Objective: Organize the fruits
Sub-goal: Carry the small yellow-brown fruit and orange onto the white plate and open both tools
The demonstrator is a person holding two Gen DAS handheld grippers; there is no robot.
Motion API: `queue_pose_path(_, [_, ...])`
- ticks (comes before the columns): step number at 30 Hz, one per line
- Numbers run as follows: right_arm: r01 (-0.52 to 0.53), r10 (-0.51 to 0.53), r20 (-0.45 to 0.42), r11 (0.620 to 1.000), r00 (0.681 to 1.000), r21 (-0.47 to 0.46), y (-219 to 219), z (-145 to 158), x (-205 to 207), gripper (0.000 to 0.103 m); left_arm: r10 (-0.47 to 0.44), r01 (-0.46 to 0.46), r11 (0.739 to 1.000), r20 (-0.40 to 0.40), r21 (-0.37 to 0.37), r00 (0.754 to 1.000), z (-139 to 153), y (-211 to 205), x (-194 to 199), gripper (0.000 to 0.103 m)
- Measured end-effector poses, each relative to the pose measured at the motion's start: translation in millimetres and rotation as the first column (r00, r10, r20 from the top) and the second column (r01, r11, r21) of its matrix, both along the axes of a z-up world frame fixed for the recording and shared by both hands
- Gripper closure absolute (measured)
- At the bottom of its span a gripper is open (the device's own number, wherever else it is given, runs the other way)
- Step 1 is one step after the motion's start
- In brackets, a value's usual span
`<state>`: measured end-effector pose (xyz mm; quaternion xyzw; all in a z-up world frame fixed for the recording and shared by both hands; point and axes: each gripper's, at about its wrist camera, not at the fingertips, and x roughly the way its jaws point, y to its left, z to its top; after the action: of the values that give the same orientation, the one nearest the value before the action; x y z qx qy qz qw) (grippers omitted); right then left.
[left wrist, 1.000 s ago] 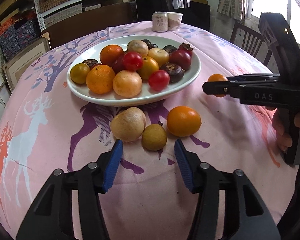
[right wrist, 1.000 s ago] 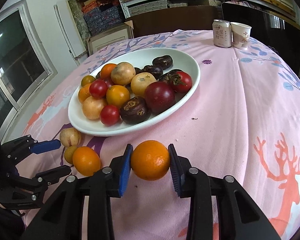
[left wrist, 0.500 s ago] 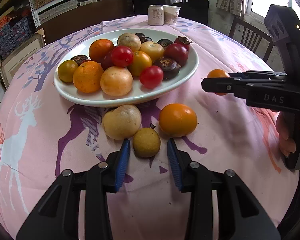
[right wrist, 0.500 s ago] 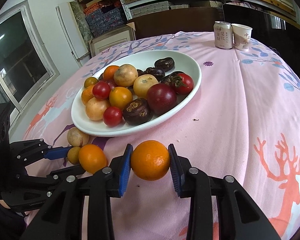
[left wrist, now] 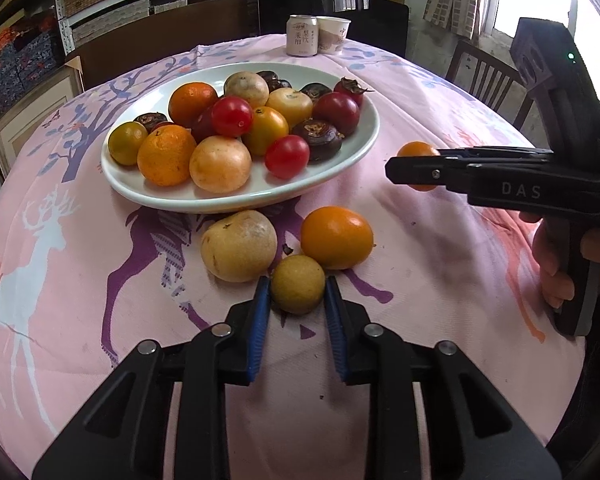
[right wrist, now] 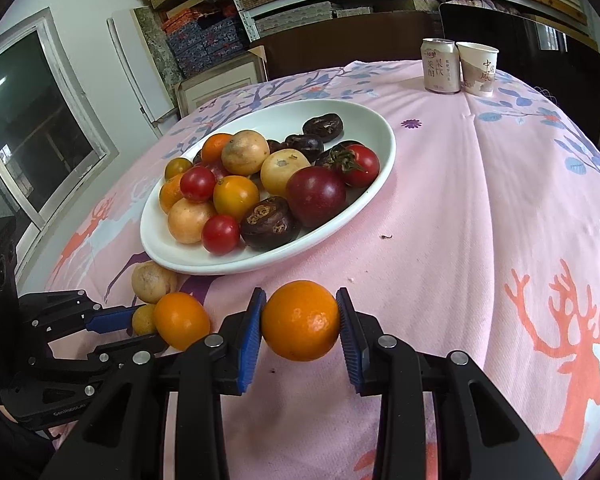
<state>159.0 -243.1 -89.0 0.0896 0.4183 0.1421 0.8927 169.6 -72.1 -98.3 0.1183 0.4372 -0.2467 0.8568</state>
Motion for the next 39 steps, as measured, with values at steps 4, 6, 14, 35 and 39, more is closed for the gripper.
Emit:
queue_pose_path(4, [0.001,-0.001,0.001,1.000,1.000,0.002,0,0,0,0.067,-0.006,0.006,1.000,0.006,-0.012,1.000,3,0,-8,0.077])
queue_pose_path(6, [0.002,-0.002,0.004,1.000,1.000,0.003,0,0,0,0.067,-0.003,0.003,1.000,0.013,-0.022,1.000,5,1,-12,0.077])
queue_pose_path(14, [0.007,-0.007,0.010,1.000,1.000,0.024,-4,2,-4,0.067,0.023,-0.021,0.998,0.022,-0.060,0.999,11,11,-15,0.077])
queue_pose_path(35, [-0.081,0.072,0.106,0.993,0.992,0.084,-7,22,-46,0.067,0.091,-0.076,0.984,0.084,-0.163,0.992,35,38,-28,0.077])
queue_pose_path(39, [-0.065,0.057,0.099,0.995,0.993,0.077,-11,24,-50,0.067,0.111,-0.092,0.982,0.105,-0.168,0.988,51,43,-15,0.077])
